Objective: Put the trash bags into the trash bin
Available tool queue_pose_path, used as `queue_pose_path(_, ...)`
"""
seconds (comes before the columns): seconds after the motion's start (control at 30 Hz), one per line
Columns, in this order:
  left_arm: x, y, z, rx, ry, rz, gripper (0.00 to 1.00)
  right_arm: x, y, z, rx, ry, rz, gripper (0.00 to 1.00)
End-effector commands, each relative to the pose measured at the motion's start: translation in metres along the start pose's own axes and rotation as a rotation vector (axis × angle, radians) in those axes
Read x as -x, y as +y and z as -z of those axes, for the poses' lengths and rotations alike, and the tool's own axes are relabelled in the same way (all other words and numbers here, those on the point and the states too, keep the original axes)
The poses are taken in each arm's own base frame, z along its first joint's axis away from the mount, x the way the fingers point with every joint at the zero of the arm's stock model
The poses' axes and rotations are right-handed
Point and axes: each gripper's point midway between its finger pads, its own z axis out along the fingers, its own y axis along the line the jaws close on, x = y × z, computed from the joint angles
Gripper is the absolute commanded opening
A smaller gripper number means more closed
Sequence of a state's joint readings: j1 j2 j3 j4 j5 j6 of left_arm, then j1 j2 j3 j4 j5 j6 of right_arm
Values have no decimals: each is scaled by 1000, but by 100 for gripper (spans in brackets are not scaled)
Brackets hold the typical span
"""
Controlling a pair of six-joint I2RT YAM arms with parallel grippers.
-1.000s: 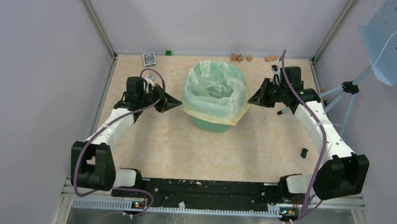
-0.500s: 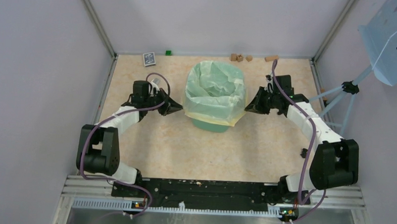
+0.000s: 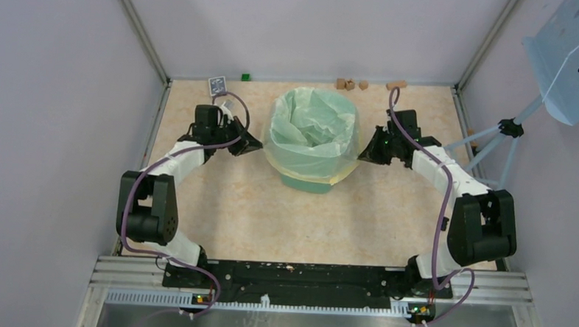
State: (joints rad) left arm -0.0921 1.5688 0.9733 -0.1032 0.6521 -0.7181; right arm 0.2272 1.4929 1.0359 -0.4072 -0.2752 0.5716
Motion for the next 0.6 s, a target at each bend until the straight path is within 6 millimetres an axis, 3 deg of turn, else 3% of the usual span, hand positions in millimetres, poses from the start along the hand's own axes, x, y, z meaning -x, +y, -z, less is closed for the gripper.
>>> queue_pose_path(0.0,27,6,4,55,-93,-43,0,28,-7,2,-78,-115,56,3)
queue_pose_path(0.2,42,-10,6,-38,-153,-31,0,53,6,14,-32,-239,137,7)
queue_pose_path(0.23,43,-13,5,-54,-148,-34,0,57,10,17,-21,-254,152,12)
queue_pose_path(0.3,43,-18,5,-70,-138,-42,0,63,16,25,-15,-268,177,35)
queue_pose_path(0.4,42,-18,9,-43,-128,-42,14,75,20,46,-54,-291,206,46)
queue_pose_path(0.57,37,-10,29,92,-150,39,33,101,33,100,-134,-374,267,48)
